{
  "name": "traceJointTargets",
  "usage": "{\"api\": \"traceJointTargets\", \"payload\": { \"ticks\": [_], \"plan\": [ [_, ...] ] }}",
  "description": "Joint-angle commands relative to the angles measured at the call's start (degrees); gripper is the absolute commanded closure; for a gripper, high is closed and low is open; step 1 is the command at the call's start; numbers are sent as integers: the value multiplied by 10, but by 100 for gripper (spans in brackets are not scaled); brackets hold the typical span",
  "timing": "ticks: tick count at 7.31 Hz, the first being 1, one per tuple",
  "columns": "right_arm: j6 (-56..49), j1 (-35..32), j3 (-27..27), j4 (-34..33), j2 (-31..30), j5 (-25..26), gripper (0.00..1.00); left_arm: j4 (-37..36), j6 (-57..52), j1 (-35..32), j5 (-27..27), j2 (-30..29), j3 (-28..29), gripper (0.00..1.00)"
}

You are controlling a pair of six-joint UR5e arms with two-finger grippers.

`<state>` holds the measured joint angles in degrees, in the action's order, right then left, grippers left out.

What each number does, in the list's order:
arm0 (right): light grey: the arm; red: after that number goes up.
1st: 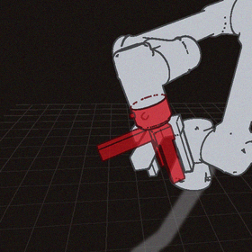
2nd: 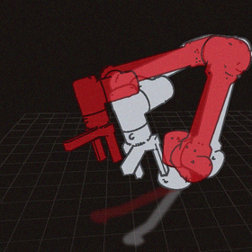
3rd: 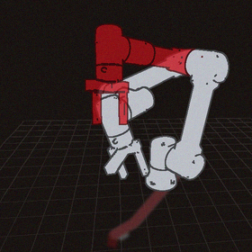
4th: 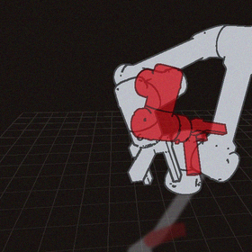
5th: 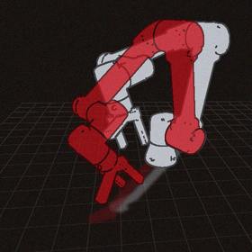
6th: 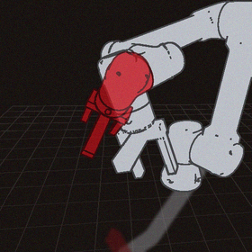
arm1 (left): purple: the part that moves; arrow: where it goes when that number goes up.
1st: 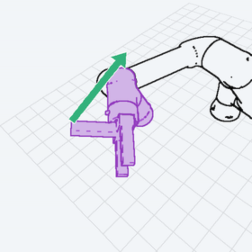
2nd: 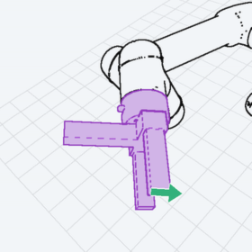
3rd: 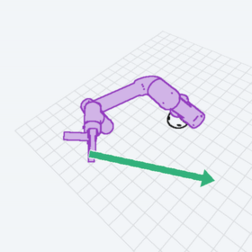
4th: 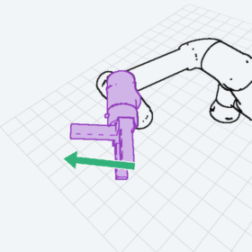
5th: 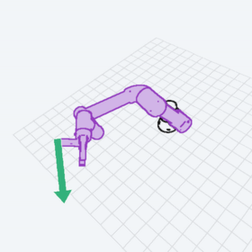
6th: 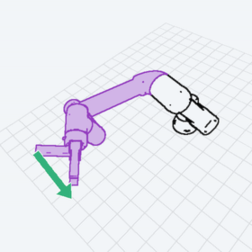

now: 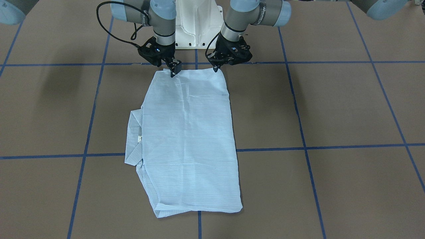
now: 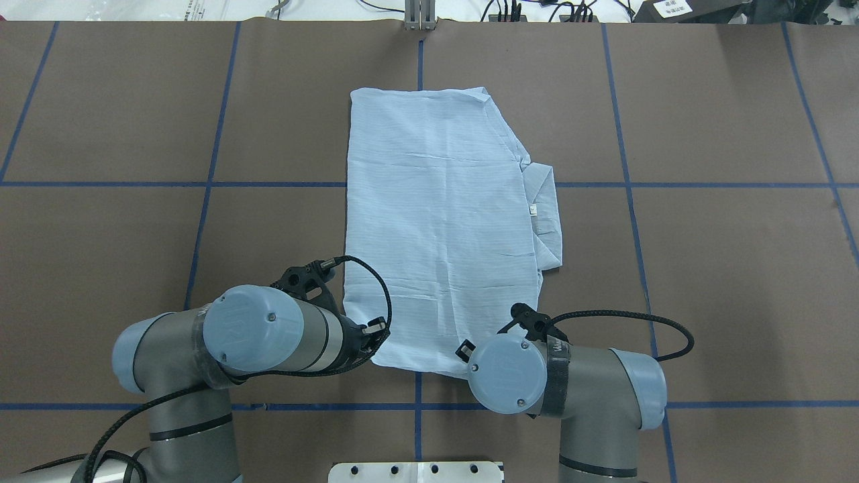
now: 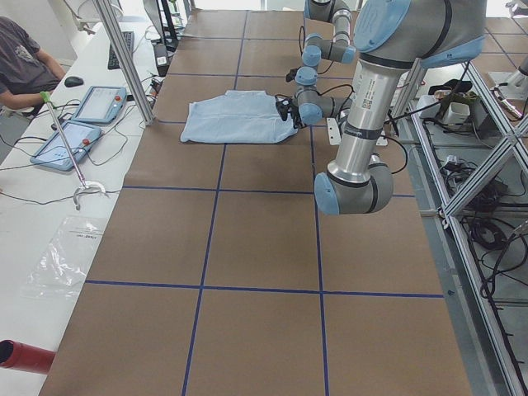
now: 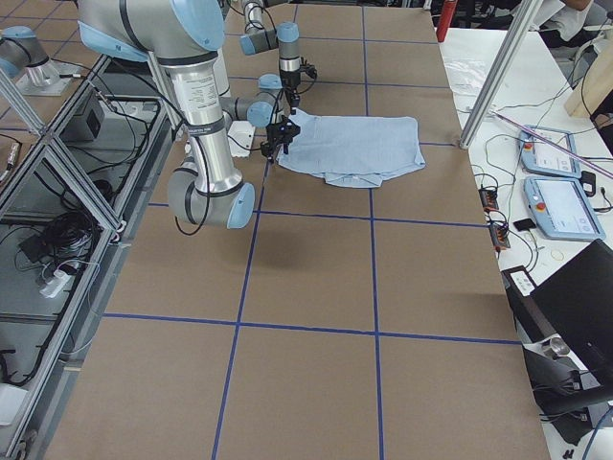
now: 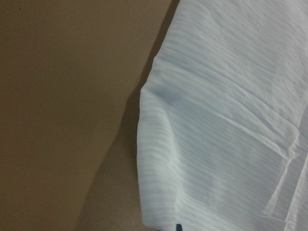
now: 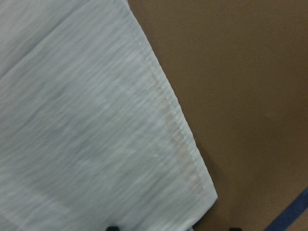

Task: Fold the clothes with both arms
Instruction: 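Hold the near shirt corners with both grippers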

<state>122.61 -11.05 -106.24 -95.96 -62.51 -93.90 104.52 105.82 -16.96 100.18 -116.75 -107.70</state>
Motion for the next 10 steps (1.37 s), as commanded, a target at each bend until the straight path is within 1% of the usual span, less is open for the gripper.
{"api": "traceJointTargets", "payload": {
  "ticks": [1,2,3,4,5,6,7,9,10],
  "plan": [
    [2,-1,4,35,-2,2,29,2,0,0,-2,0,2,100],
    [3,-2,6,58,-6,2,31,2,-1,0,-2,0,2,100],
    [3,-2,11,59,-6,2,31,2,-1,0,-2,0,2,100],
    [3,-2,12,59,-6,3,34,2,-1,0,-2,0,3,100],
    [3,-3,11,58,-6,3,41,3,-1,0,-2,-1,3,100],
    [3,-3,11,53,-5,2,59,3,-1,0,-2,-1,4,100],
    [6,-2,10,51,-6,4,74,3,-1,0,-2,0,4,100],
    [8,-6,7,50,-6,7,87,5,-1,0,-2,0,7,100],
    [7,-7,6,50,-6,7,89,6,-3,0,-2,0,11,100]
  ]
}}
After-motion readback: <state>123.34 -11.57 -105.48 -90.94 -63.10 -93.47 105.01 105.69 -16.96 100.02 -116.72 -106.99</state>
